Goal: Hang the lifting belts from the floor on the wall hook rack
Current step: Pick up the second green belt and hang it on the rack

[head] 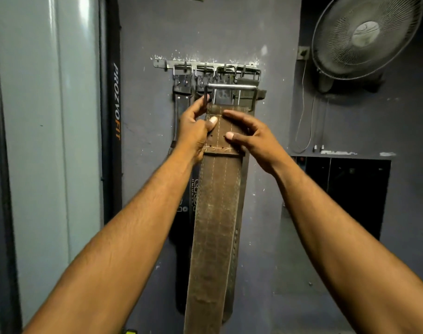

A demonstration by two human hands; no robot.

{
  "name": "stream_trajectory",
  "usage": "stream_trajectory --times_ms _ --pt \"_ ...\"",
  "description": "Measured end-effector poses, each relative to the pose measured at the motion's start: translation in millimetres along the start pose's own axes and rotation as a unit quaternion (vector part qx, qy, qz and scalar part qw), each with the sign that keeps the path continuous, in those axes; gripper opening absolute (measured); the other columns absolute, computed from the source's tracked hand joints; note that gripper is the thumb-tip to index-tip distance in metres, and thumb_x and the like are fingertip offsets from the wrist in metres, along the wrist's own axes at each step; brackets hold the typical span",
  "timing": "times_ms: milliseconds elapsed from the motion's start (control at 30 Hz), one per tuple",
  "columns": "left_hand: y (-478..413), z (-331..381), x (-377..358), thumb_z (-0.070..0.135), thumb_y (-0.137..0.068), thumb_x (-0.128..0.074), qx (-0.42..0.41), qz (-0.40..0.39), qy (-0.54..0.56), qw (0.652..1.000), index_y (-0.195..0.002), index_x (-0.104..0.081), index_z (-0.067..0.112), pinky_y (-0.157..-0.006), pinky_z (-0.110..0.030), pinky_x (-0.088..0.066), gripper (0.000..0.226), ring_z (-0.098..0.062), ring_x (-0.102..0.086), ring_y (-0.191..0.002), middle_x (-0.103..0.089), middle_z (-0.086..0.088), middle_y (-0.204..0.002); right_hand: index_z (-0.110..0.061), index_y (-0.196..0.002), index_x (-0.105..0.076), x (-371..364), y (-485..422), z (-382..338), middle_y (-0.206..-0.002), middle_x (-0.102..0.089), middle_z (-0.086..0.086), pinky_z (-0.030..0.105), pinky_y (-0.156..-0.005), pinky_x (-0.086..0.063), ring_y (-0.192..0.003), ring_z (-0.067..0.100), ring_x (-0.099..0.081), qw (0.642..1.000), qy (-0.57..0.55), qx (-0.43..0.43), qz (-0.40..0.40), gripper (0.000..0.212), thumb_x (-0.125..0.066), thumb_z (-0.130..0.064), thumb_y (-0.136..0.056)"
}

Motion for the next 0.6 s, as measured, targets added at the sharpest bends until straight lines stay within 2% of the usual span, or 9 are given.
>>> stream_trajectory --times_ms 67,133,233,300,367,433,467,533,600 --pt "-1.2 0.9 1.2 -0.017 -0.088 -0.048 0.01 -0.012 -0.024 1.0 -0.145 -0.046 0.017 -0.071 -0.027 -0.06 0.066 -0.018 -0.064 -0.102 -0.054 -0.006 -0.133 -0.021 -0.135 -0.061 1.1 -7.0 6.0 -0.136 -0.062 -0.002 0.035 -0.099 -0.055 -0.124 0.018 -0.06 0.997 -0.074 -0.015 0.012 0.055 -0.062 0.008 -0.089" --pt "-2.4 0.1 5.6 -0.018 -0.087 -0.046 0.003 -0.023 -0.07 0.997 -0.149 -0.037 0.019 -0.083 -0.036 -0.06 0.073 -0.021 -0.062 -0.111 -0.052 -0.008 -0.137 -0.019 -0.133 -0.064 0.5 -14.0 13.0 -0.135 -0.063 0.003 0.034 -0.097 -0.055 -0.125 0.023 -0.06 0.992 -0.121 -0.023 0.012 0.058 -0.061 0.014 -0.086" --pt "4.1 -10.7 19.6 -0.013 -0.091 -0.047 0.026 -0.042 -0.082 0.995 -0.154 -0.023 0.021 -0.094 -0.034 -0.055 0.076 -0.022 -0.059 -0.121 -0.054 -0.008 -0.138 -0.02 -0.132 -0.065 -2.0 -18.6 21.5 -0.136 -0.062 0.005 0.029 -0.088 -0.056 -0.121 0.025 -0.061 0.99 -0.135 -0.043 0.022 0.058 -0.059 0.015 -0.086" --pt "14.3 -29.5 38.8 -0.003 -0.091 -0.056 0.085 -0.086 -0.091 0.989 -0.152 -0.027 0.023 -0.09 -0.032 -0.054 0.073 -0.019 -0.061 -0.115 -0.056 -0.006 -0.134 -0.023 -0.131 -0.065 -1.7 -21.3 29.1 -0.136 -0.062 0.003 0.036 -0.095 -0.055 -0.123 0.028 -0.059 0.989 -0.136 -0.056 0.029 0.058 -0.059 0.013 -0.086" --pt "28.7 -51.2 61.1 0.007 -0.088 -0.066 0.175 -0.163 -0.115 0.964 -0.147 -0.038 0.021 -0.077 -0.028 -0.053 0.067 -0.02 -0.062 -0.098 -0.061 -0.009 -0.13 -0.025 -0.13 -0.066 -1.5 -25.2 35.5 -0.135 -0.063 0.001 0.041 -0.101 -0.052 -0.125 0.03 -0.058 0.988 -0.139 -0.063 0.037 0.058 -0.06 0.013 -0.086" --pt "47.0 -72.3 74.4 0.008 -0.089 -0.065 0.224 -0.228 -0.177 0.931 -0.136 -0.051 0.014 -0.083 -0.037 -0.054 0.049 -0.026 -0.064 -0.098 -0.066 -0.014 -0.123 -0.023 -0.132 -0.065 -3.0 -29.9 36.8 -0.135 -0.063 0.002 0.033 -0.093 -0.057 -0.125 0.027 -0.059 0.986 -0.146 -0.067 0.043 0.059 -0.059 0.014 -0.086" --pt "56.5 -81.0 75.5 0.006 -0.092 -0.061 0.22 -0.228 -0.199 0.927 -0.129 -0.055 0.012 -0.087 -0.039 -0.055 0.038 -0.025 -0.066 -0.099 -0.07 -0.014 -0.114 -0.022 -0.133 -0.064 -3.9 -32.1 35.9 -0.136 -0.062 0.002 0.027 -0.087 -0.057 -0.124 0.025 -0.059 0.986 -0.146 -0.065 0.041 0.06 -0.058 0.014 -0.086" --pt "70.8 -93.6 71.3 0.0 -0.094 -0.055 0.19 -0.183 -0.194 0.945 -0.124 -0.057 0.009 -0.084 -0.032 -0.058 0.031 -0.021 -0.069 -0.096 -0.073 -0.009 -0.101 -0.022 -0.133 -0.063 -6.1 -35.5 34.9 -0.138 -0.06 0.003 0.02 -0.079 -0.055 -0.122 0.022 -0.059 0.987 -0.14 -0.065 0.033 0.06 -0.057 0.014 -0.086" --pt "75.0 -99.7 68.8 -0.001 -0.094 -0.055 0.154 -0.15 -0.193 0.957 -0.124 -0.057 0.009 -0.081 -0.025 -0.059 0.032 -0.021 -0.07 -0.1 -0.072 -0.007 -0.105 -0.021 -0.134 -0.062 -9.8 -37.9 35.6 -0.138 -0.06 0.002 0.019 -0.078 -0.055 -0.121 0.021 -0.059 0.989 -0.133 -0.064 0.02 0.06 -0.057 0.015 -0.086"
Point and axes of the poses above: each hand's wrist, its own y-axis away from the middle knuckle, its own x-axis out of the back of the hand, z = x × y, the point moved 1 cm from there along -y, towards the middle knuckle
